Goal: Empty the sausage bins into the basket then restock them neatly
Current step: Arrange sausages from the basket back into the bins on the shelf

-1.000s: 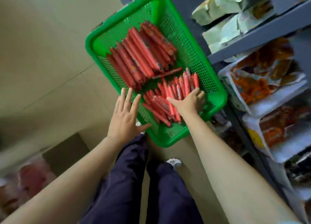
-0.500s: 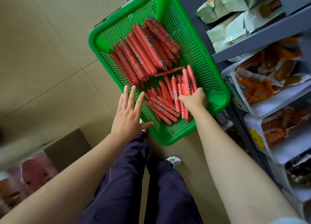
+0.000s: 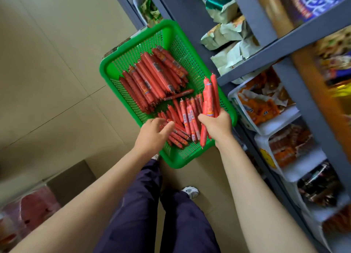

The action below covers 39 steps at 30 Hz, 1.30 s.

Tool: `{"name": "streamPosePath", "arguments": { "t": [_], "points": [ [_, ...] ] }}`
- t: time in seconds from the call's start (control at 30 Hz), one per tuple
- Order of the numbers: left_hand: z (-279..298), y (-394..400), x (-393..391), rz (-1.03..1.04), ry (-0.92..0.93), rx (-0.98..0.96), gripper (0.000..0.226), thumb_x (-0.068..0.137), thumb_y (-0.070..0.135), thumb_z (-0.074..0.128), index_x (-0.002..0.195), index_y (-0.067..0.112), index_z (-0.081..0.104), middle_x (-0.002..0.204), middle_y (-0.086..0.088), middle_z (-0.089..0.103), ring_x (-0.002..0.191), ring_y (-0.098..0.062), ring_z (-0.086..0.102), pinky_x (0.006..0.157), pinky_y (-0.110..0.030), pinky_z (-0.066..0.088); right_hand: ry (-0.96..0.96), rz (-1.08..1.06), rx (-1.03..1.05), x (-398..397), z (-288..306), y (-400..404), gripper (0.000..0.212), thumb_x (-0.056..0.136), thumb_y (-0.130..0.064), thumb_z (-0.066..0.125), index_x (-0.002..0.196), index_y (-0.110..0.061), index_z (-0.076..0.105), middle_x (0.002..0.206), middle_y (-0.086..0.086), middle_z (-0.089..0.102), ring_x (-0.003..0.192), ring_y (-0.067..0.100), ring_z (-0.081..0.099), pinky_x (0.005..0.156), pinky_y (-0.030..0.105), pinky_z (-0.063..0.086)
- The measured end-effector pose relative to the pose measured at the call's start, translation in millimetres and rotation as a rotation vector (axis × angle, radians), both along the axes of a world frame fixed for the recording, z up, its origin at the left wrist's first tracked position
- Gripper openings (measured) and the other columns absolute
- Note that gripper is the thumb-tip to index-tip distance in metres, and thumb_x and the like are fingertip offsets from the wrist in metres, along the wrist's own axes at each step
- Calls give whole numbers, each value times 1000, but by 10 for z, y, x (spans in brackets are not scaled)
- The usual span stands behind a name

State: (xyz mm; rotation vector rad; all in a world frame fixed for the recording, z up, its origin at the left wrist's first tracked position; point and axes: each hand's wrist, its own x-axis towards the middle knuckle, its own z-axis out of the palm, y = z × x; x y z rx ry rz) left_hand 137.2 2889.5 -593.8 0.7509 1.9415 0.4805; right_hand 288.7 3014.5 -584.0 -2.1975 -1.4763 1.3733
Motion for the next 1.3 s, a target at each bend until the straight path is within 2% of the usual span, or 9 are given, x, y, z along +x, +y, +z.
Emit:
{"name": "streamPosePath", "arguments": {
  "t": [0.1,0.23,0.43,0.53,0.7,0.9,1.07,1.2,1.3],
  "points": [
    [609,290,121,307,-494,104,59,77,67,62,116,23,67,116,3,70,111,-15,64,103,-36,47,279,44,24,-81,664,-74,27,70,-2,73,92,-16,67,79,-2,68,66,7,63,68,30,53],
    [1631,675,143,252,-828,469,59,69,43,76,117,13,60,111,-7,68,100,-19,64,92,-37,51,354,294,45,-101,1673,-182,36,61,-25,73,97,-25,69,89,5,74,85,22,70,83,44,57],
    [3207,941,426,175,-967,679,26,60,29,79,86,28,74,98,-19,61,92,-31,57,87,-46,47,287,437,284,90,3318,-77,38,56,-32,70,93,-42,64,76,-19,69,71,-11,62,65,14,47],
    [3784,1032,653,195,-943,718,60,59,24,78,108,-7,61,92,-18,62,83,-27,62,75,-36,52,231,401,421,272,3919,-74,54,56,-29,74,107,-32,55,88,-11,68,76,-7,61,67,17,47],
    [4499,1119,1050,202,-1129,711,27,78,8,69,102,-1,62,79,-14,64,67,-22,66,63,-31,57,154,326,584,660,4548,-112,63,59,-42,77,114,-36,47,99,-12,65,90,1,64,82,23,52],
    [4919,1288,1506,277,-1303,664,7,90,3,56,84,6,57,77,-12,64,72,-21,67,62,-33,58,219,47,756,1079,4960,-294,41,68,-55,74,102,-39,59,94,-16,70,85,-1,66,79,27,54],
    [5133,1308,1818,330,-1401,610,14,90,8,59,76,11,58,71,-5,63,66,-17,65,68,-32,57,489,-353,854,1372,5098,-458,16,91,-32,60,96,-17,60,88,-5,63,72,-3,62,62,13,48],
    [5253,1231,2076,318,-1463,574,11,88,8,62,78,12,59,76,-6,62,73,-19,64,71,-34,55,754,-765,825,1375,4976,-475,21,79,-38,54,75,-22,67,81,4,67,87,27,69,76,44,59],
    [5226,1104,2229,209,-1460,555,11,87,7,63,78,12,60,77,-7,63,76,-20,64,82,-38,53,828,-909,839,1456,5015,-469,25,72,-36,52,72,-13,63,81,14,68,83,37,68,74,47,57]
  ]
}}
